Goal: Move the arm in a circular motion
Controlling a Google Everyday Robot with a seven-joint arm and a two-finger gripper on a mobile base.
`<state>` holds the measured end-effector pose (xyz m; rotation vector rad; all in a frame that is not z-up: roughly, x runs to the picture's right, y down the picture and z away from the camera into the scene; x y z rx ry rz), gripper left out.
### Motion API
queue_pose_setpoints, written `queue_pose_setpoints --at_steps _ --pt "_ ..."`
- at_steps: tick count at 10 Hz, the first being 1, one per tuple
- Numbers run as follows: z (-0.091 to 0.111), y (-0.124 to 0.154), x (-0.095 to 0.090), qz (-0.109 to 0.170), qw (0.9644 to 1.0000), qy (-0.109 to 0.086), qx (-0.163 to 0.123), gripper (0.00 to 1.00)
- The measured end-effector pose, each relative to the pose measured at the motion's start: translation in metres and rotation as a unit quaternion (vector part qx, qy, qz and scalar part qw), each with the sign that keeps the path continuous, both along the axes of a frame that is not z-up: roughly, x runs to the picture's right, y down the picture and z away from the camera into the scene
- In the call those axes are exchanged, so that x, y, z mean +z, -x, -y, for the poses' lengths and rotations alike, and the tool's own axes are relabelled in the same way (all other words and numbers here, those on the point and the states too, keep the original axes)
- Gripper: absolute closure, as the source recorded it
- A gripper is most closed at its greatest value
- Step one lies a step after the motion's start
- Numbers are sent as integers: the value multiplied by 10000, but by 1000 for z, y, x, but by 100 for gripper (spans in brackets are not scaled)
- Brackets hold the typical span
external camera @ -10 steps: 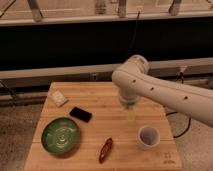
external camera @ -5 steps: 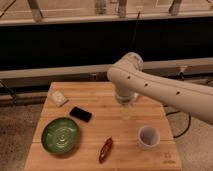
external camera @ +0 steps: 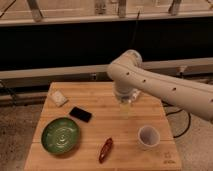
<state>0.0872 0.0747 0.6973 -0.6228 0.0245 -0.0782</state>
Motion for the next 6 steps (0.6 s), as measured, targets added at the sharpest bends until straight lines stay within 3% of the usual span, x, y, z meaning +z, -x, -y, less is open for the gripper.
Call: queue_pose_setpoints --at_steps 6 --pt "3 0 -3 -27 9999 120 73 20"
